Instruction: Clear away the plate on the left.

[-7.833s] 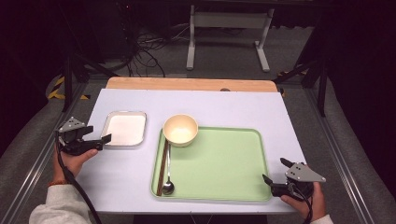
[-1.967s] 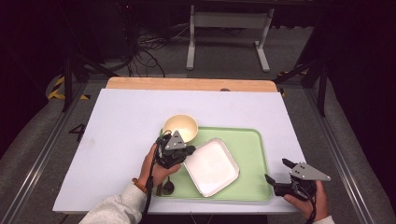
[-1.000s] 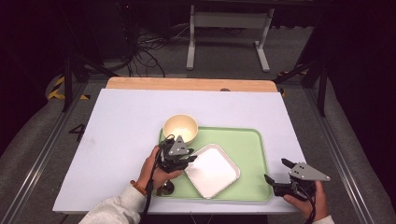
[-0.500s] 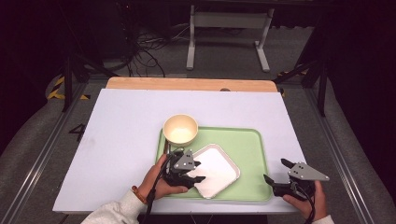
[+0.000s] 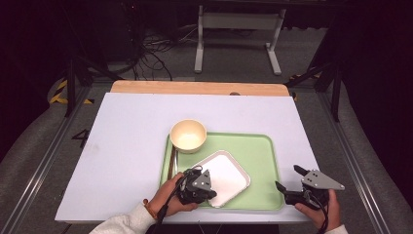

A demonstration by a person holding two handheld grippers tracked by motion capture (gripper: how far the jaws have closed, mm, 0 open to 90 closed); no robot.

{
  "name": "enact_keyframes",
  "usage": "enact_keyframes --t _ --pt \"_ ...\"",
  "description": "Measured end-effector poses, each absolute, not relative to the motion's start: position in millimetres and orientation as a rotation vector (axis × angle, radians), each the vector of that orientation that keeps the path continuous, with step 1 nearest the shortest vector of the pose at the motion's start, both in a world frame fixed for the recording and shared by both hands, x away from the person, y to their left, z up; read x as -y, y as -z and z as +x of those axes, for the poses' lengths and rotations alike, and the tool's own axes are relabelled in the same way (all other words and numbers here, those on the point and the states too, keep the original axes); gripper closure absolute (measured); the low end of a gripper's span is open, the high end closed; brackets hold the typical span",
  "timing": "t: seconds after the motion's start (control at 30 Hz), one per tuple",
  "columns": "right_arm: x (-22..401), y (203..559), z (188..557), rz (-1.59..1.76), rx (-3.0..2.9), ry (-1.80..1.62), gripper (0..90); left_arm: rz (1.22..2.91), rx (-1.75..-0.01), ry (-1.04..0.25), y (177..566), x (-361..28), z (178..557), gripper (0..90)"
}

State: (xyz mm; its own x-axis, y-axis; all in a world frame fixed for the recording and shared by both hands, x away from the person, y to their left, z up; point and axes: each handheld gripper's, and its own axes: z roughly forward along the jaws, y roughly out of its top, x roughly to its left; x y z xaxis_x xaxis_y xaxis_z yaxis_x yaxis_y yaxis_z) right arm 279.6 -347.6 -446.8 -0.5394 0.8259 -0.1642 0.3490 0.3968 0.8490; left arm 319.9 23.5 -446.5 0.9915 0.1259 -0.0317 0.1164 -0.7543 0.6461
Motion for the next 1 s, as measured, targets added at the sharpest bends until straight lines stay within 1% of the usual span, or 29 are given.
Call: enact_keyframes --t 0.57,0.67,0.73,1.0 --pt "347.6 447.3 279.9 0.990 -2.088 -1.048 13.9 2.465 -0.285 -0.034 444.8 -79.9 321.5 89.3" --pt "347.0 447.5 280.0 0.987 -2.093 -1.046 13.9 2.473 -0.295 -0.038 444.4 -87.4 321.9 88.8" --pt "347.1 447.7 280.1 0.990 -2.093 -1.043 13.8 2.462 -0.310 -0.037 445.2 -93.1 321.8 87.0" --pt "348.1 447.6 279.8 0.987 -2.090 -1.040 13.8 2.445 -0.349 -0.040 446.5 -106.3 321.5 87.1"
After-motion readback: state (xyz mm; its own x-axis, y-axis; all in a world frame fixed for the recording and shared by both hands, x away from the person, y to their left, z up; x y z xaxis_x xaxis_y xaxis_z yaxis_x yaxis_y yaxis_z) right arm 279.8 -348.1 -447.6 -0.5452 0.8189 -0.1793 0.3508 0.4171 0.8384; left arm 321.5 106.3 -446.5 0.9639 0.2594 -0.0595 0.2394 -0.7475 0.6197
